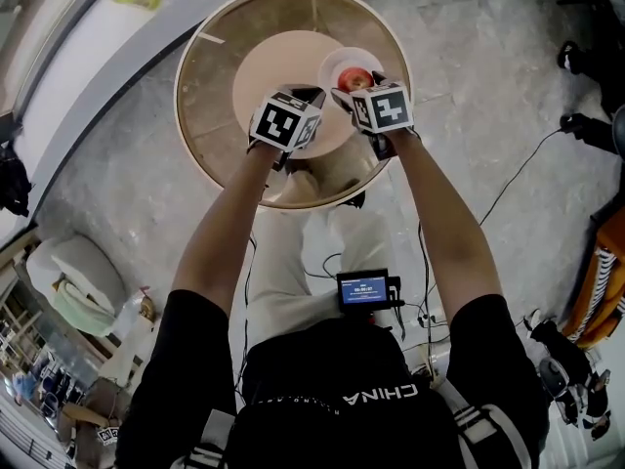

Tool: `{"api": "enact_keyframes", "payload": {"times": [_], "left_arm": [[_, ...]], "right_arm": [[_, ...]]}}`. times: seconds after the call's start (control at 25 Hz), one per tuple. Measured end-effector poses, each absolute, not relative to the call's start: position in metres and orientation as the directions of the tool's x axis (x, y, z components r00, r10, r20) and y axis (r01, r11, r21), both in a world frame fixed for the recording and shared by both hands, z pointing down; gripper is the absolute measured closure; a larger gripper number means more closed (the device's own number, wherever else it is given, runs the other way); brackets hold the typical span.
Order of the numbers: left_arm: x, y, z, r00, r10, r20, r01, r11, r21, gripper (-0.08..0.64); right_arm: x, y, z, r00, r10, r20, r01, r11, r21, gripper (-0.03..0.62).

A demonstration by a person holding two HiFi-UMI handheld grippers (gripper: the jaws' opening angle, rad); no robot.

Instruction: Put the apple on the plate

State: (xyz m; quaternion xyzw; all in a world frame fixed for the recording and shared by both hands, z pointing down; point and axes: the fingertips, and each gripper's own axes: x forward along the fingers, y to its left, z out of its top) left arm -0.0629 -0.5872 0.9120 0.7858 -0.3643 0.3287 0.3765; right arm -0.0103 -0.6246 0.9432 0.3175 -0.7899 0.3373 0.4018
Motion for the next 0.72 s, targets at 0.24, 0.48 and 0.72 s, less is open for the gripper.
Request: {"api": "enact_keyframes", "payload": {"times": [0.24,0.48,0.72], "left_arm": [[-0.062,-0.569,0.869,0.512,-0.318,0.798,-0.817,-0.467,0.338,0.541],[-0.061,-0.550,0.779,0.488,-0.312,0.815,-0.809,-0.511,0.289,0.541],[-0.057,-0.498,0.674,0.491,-0.336,0.804,-0.798,-0.543,0.261,0.541]], "right_arm": [[0.011,-0.601,0.895,-0.464,-0.227,0.856,-0.801,0.520,-0.296,0.193],[0.020,-0.577,0.786,-0.551,-0.197,0.811,-0.782,0.461,-0.420,0.196],[0.047,-0.526,0.665,-0.494,-0.298,0.817,-0.812,0.495,-0.310,0.495]]}}
